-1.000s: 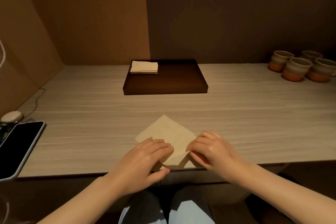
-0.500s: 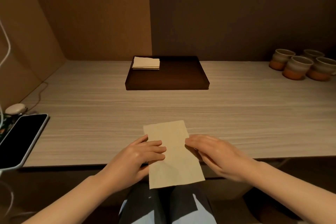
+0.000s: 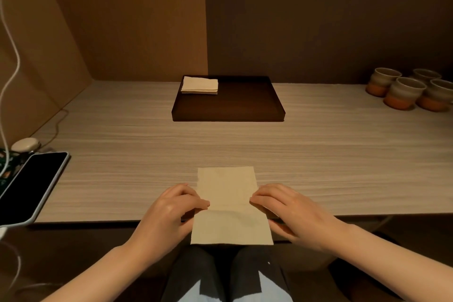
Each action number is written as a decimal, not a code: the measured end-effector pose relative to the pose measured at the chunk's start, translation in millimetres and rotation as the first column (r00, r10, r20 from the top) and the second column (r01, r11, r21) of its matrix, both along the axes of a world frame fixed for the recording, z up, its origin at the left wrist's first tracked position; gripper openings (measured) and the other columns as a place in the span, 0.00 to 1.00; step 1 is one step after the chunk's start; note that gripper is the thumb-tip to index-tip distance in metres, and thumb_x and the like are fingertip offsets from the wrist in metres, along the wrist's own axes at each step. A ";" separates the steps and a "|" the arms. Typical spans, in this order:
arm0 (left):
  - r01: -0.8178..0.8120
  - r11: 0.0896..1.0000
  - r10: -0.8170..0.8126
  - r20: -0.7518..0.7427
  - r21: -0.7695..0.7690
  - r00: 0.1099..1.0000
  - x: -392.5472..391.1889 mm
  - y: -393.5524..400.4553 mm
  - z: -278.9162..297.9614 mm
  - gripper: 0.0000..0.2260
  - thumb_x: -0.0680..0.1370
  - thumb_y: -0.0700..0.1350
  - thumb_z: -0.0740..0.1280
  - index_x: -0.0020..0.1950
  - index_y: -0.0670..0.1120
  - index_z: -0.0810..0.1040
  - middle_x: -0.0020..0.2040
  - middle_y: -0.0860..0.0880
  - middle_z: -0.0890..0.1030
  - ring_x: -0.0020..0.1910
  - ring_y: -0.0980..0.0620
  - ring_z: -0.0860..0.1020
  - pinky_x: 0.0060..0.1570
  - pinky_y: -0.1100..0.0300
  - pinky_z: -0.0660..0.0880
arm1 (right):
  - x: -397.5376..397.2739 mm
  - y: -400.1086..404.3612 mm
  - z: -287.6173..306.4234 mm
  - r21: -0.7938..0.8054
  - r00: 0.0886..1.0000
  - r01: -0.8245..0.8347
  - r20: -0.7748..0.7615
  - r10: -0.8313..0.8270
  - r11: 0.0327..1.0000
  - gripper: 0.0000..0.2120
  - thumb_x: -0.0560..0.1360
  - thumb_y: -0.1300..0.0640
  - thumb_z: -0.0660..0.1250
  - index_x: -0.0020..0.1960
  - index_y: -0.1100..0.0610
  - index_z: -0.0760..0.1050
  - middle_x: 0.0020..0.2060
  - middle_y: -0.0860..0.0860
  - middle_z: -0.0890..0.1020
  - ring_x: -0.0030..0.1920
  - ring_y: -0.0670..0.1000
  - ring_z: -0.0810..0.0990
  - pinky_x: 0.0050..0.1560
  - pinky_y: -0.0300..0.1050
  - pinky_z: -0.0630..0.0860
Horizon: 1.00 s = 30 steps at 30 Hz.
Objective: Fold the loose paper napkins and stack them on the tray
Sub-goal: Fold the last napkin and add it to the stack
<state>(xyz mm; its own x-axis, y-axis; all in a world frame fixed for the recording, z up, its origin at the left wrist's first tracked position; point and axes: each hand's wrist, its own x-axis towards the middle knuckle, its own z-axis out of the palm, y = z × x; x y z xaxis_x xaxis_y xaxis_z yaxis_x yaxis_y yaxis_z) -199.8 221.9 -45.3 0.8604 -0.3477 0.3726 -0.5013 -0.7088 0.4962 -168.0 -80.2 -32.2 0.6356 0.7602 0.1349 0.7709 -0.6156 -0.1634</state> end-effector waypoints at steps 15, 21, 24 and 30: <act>-0.442 0.846 0.313 -0.394 -0.298 0.864 11.8 -26.5 14.9 0.14 0.73 0.44 0.72 0.58 0.53 0.79 0.32 0.54 0.83 0.36 0.62 0.81 0.51 0.62 0.76 | 14.3 36.2 9.9 0.306 0.775 0.584 -0.486 -0.404 0.752 0.09 0.74 0.61 0.68 0.36 0.53 0.80 0.33 0.49 0.82 0.37 0.45 0.79 0.42 0.45 0.77; -0.469 0.847 0.363 -0.373 -0.248 0.854 16.0 -25.4 10.2 0.16 0.70 0.56 0.71 0.56 0.65 0.73 0.34 0.61 0.82 0.40 0.61 0.81 0.55 0.44 0.75 | 16.1 44.2 18.0 0.277 0.712 0.658 -0.531 -0.459 0.701 0.18 0.77 0.53 0.67 0.29 0.55 0.77 0.25 0.48 0.81 0.28 0.42 0.79 0.34 0.34 0.72; -0.483 0.841 0.398 -0.326 -0.243 0.857 19.1 -27.7 8.1 0.17 0.71 0.54 0.72 0.59 0.59 0.76 0.33 0.60 0.81 0.41 0.61 0.80 0.57 0.46 0.72 | 19.1 47.5 16.9 0.248 0.700 0.677 -0.508 -0.501 0.693 0.17 0.76 0.51 0.67 0.30 0.55 0.79 0.27 0.49 0.82 0.31 0.44 0.81 0.39 0.44 0.79; -0.493 0.863 0.473 -0.166 -0.108 0.865 17.7 -28.9 10.8 0.18 0.72 0.54 0.71 0.61 0.55 0.78 0.34 0.58 0.79 0.46 0.58 0.74 0.49 0.56 0.58 | 24.9 51.9 19.1 0.190 0.678 0.708 -0.452 -0.579 0.680 0.16 0.73 0.52 0.67 0.29 0.59 0.75 0.27 0.50 0.81 0.34 0.48 0.80 0.41 0.51 0.80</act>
